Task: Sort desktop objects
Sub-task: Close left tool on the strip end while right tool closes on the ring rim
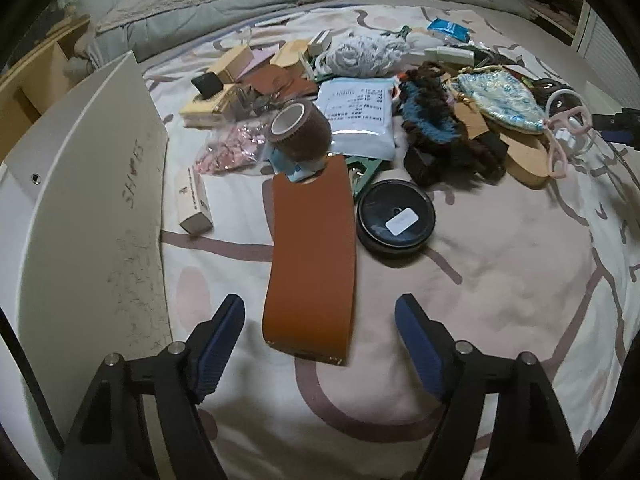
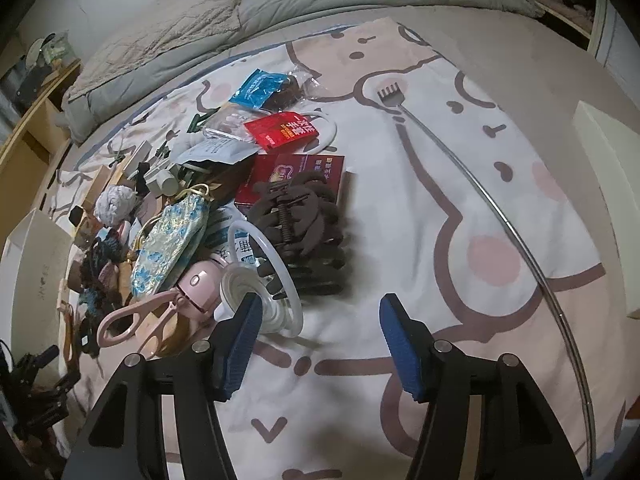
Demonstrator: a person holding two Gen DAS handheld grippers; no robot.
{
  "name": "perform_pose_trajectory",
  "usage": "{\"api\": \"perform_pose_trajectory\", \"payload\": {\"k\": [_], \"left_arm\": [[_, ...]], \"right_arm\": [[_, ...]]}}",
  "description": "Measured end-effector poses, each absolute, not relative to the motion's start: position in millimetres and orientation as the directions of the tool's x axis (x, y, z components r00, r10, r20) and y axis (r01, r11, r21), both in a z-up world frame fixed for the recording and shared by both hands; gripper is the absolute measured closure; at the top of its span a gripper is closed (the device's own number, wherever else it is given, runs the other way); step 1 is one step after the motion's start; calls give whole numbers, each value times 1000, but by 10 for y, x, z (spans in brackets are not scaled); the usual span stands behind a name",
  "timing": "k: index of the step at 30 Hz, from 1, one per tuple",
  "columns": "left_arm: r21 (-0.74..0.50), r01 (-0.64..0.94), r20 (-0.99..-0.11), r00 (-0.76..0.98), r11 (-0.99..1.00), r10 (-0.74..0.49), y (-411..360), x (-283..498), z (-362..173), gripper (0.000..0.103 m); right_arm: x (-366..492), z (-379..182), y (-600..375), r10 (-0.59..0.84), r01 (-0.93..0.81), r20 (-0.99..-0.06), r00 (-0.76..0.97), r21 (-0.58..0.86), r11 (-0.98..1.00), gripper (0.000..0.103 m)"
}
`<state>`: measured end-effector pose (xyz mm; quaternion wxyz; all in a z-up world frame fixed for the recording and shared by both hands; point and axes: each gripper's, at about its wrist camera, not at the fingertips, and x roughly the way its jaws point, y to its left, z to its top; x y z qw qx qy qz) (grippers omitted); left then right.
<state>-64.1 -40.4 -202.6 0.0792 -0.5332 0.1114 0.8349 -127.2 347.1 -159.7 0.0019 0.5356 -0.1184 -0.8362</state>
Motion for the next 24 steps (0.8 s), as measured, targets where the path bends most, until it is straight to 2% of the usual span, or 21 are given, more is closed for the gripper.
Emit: {"api": "perform_pose_trajectory", "payload": {"k": [2,5,10,13,15,16,17,21,24], "left_arm": [[96,-243,-914,-406,-965,12,-407,-676,-2070,24],[85,-225,-921,-390,-971,10,-433,-720,-2123,23],[89,-219,-930,-368,-972,-2,-439,-775,-2208,21],[65,-210,-934,-357,-976,15,-468,-806,-2225,21],[61,-207,-933,-359,-976,17,-464,-801,-2221,22],[60,-207,-933,-360,-976,19,-461,-796,-2217,24],[52,-210,-933,-359,-976,28,-460,-792,-2213,31],[44,-230,-931,-362,-972,44,-429,-765,-2170,51],[43,-244,-931,-363,-969,50,-420,-721,-2153,56]], "right_arm": [[-1299,-1634,3478,-123,-138,-904,-410,195,-971,42],[-1344,-1681,3478,-131,-135,-906,-402,200,-971,55],[-1411,-1747,3405,-131,-106,-913,-385,185,-977,63],[-1431,-1747,3318,-120,-65,-916,-383,156,-986,76],[-1429,-1713,3257,-98,-28,-912,-398,119,-993,91],[-1425,-1699,3248,-92,-20,-910,-404,109,-994,94],[-1424,-1680,3234,-85,-13,-907,-412,99,-995,97],[-1407,-1584,3203,-86,10,-896,-435,91,-996,97],[-1385,-1503,3164,-97,24,-887,-451,97,-995,97]]}}
